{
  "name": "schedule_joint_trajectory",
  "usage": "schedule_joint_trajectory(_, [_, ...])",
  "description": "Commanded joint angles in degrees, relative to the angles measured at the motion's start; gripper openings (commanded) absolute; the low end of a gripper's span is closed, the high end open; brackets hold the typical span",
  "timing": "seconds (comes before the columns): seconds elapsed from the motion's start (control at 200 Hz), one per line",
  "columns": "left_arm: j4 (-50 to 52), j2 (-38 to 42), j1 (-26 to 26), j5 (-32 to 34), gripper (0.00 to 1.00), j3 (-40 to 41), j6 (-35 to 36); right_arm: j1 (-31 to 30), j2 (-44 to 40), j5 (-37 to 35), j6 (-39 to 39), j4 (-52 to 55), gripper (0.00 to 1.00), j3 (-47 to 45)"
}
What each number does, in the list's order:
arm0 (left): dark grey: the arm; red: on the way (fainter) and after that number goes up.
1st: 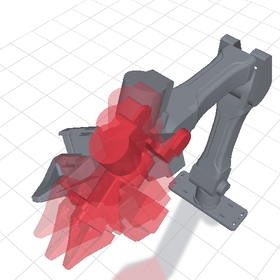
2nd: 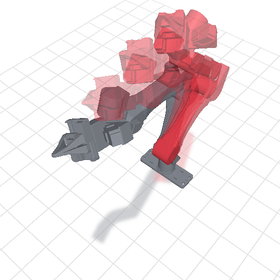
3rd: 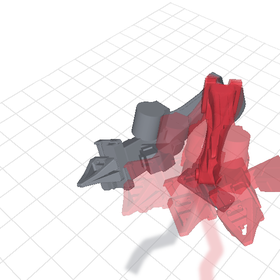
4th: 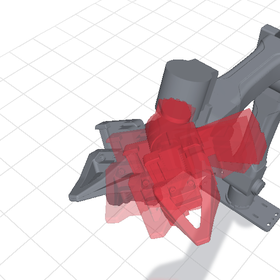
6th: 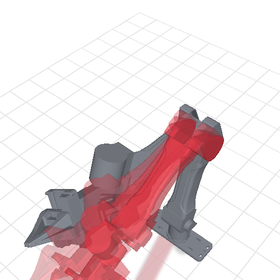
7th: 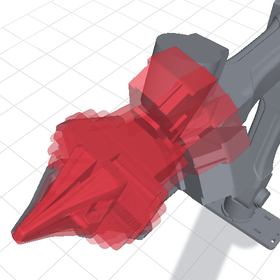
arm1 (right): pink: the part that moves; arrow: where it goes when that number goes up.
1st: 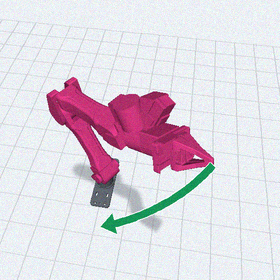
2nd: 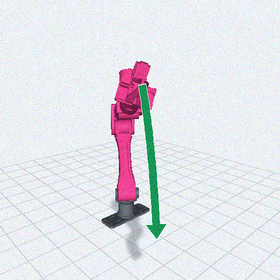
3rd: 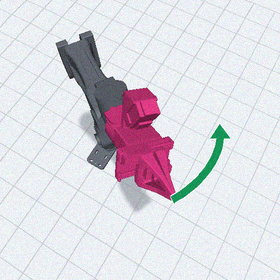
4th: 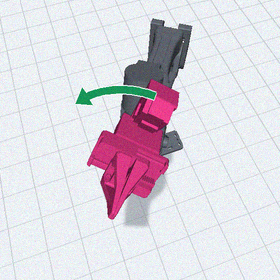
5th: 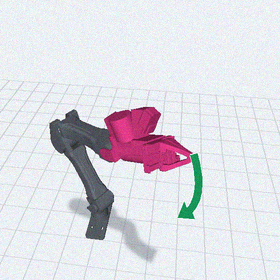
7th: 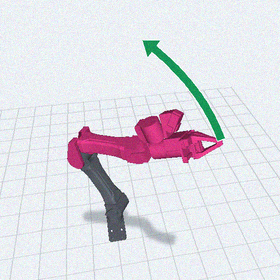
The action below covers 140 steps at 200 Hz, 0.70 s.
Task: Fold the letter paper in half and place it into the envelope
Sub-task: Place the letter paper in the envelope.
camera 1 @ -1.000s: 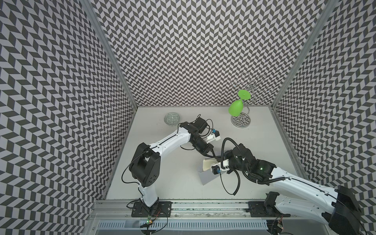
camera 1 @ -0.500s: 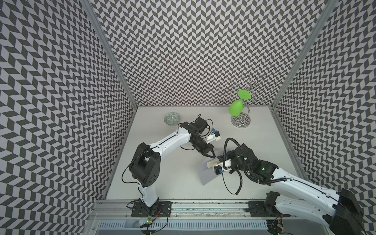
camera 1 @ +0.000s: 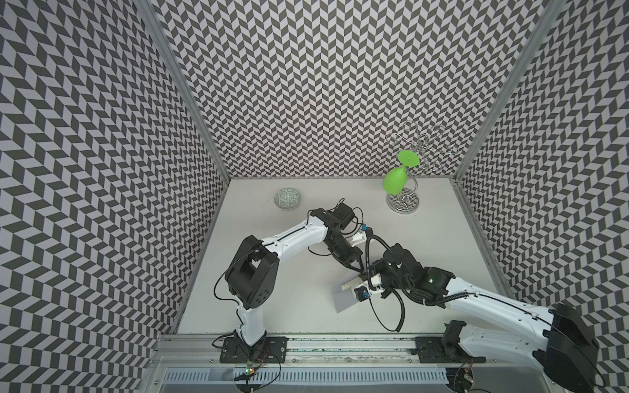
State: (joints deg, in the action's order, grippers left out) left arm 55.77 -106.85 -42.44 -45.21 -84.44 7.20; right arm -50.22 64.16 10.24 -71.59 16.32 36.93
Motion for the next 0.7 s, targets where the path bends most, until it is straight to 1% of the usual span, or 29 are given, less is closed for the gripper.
schedule_joint_trajectory(0.0, [0.7, 0.3, -1.5, -1.7, 0.0, -2.7, 0.4, -0.8, 1.5, -0.2, 1.0, -0.3, 0.0, 2.3])
schedule_joint_trajectory(0.165, [1.4, 0.1, -1.6, -1.3, 0.0, -3.5, 0.8, -1.0, 3.2, -2.0, 2.3, 1.0, 0.0, 3.8])
schedule_joint_trajectory(0.391, [1.4, 0.8, -1.6, -1.1, 0.0, -3.0, 0.6, -1.1, 2.0, -0.7, 3.0, 1.2, 0.0, 3.9])
schedule_joint_trajectory(0.476, [1.3, 0.9, -1.6, -1.1, 0.0, -2.8, 0.5, -1.2, 1.4, 0.0, 3.7, 1.3, 0.12, 4.2])
schedule_joint_trajectory(0.566, [1.1, 0.9, -1.7, -0.9, 0.0, -2.5, 0.4, -1.2, 0.7, 1.2, 4.7, 2.2, 0.21, 4.9])
schedule_joint_trajectory(0.636, [1.1, 1.0, -1.8, -0.5, 0.0, -2.2, 0.3, -1.2, 0.2, 2.3, 5.1, 3.2, 0.32, 5.5])
schedule_joint_trajectory(0.696, [0.9, 1.0, -1.8, -0.3, 0.0, -1.7, 0.2, -1.2, -0.3, 3.1, 5.1, 3.2, 0.36, 5.5])
